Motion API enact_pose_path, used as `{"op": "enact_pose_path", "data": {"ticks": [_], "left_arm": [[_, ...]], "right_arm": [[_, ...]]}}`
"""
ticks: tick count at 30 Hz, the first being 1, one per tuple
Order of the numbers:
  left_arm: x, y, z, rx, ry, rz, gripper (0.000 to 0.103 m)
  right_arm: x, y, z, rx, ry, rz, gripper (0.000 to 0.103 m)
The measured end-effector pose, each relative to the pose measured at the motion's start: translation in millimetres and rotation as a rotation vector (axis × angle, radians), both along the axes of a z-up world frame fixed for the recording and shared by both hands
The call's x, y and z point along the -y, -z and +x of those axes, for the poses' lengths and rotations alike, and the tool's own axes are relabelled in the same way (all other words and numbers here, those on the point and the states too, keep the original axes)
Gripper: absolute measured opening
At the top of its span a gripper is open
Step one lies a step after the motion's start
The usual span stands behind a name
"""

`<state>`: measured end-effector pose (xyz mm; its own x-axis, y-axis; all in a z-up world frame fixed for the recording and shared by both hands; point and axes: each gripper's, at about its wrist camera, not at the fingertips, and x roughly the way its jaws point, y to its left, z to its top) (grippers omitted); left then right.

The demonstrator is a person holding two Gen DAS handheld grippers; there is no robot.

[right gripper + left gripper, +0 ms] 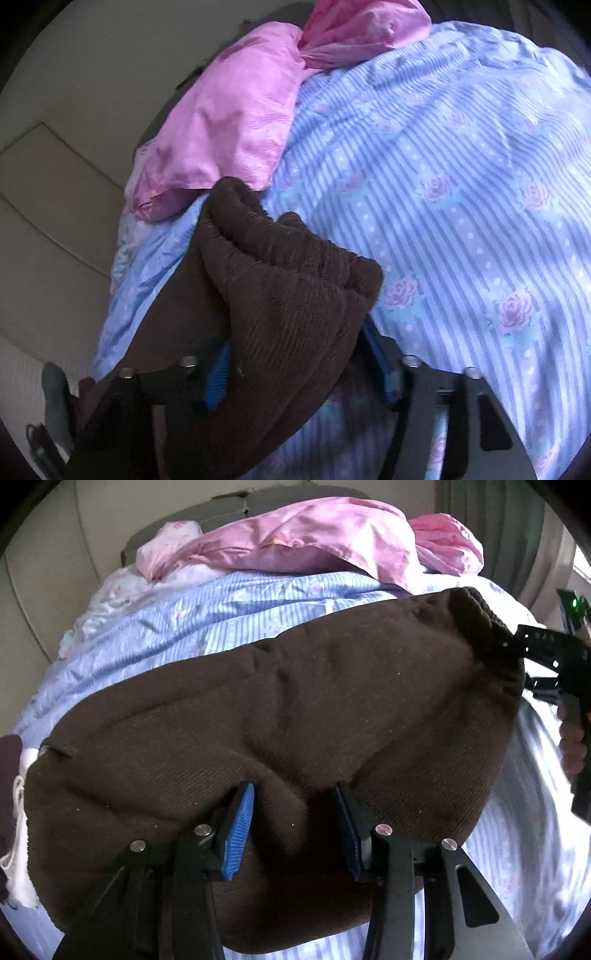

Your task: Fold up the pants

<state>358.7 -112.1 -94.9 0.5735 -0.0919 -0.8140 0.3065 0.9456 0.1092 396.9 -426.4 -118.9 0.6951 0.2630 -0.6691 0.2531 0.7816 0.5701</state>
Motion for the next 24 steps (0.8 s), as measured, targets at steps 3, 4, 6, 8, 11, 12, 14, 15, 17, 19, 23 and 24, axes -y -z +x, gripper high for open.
{"op": "enact_pose_path", "data": {"ticks": [3, 4, 6, 8, 11, 12, 14, 15, 17, 19, 23, 24], "left_arm": [[6, 2, -2, 0.019, 0.004, 0.036, 0.043], [8, 2, -3, 0.023, 0.004, 0.045, 0.043], [10, -3, -2, 0.022, 0.014, 0.073, 0.043], [15, -22, -5, 0.086, 0.03, 0.1, 0.043], [24, -44, -9, 0.203, 0.05, 0.099, 0.043], [28, -42, -2, 0.18, 0.047, 0.101, 0.042], [31, -29, 16, 0.092, 0.034, 0.085, 0.028], [30, -19, 26, 0.049, 0.012, 0.085, 0.017], [24, -3, 36, 0.004, -0.027, 0.051, 0.016], [18, 7, 41, -0.026, -0.045, 0.001, 0.016], [15, -1, 46, -0.054, -0.006, 0.001, 0.016], [11, -10, 44, -0.05, -0.001, -0.023, 0.016]], "right_arm": [[7, -2, -2, 0.01, -0.008, 0.017, 0.034], [10, -4, -4, 0.017, -0.005, 0.033, 0.032], [12, -11, -8, 0.031, -0.002, 0.034, 0.027], [9, -23, -10, 0.053, -0.008, 0.01, 0.026], [5, -38, -13, 0.079, -0.008, -0.019, 0.025], [5, -40, -13, 0.083, -0.009, -0.021, 0.025], [5, -45, -14, 0.088, -0.007, -0.023, 0.025], [5, -47, -15, 0.091, -0.008, -0.025, 0.025], [3, -53, -18, 0.097, -0.011, -0.045, 0.025], [-1, -60, -22, 0.111, -0.022, -0.074, 0.025], [-20, -88, -31, 0.154, -0.059, -0.18, 0.025], [-27, -96, -33, 0.163, -0.062, -0.212, 0.025]]}}
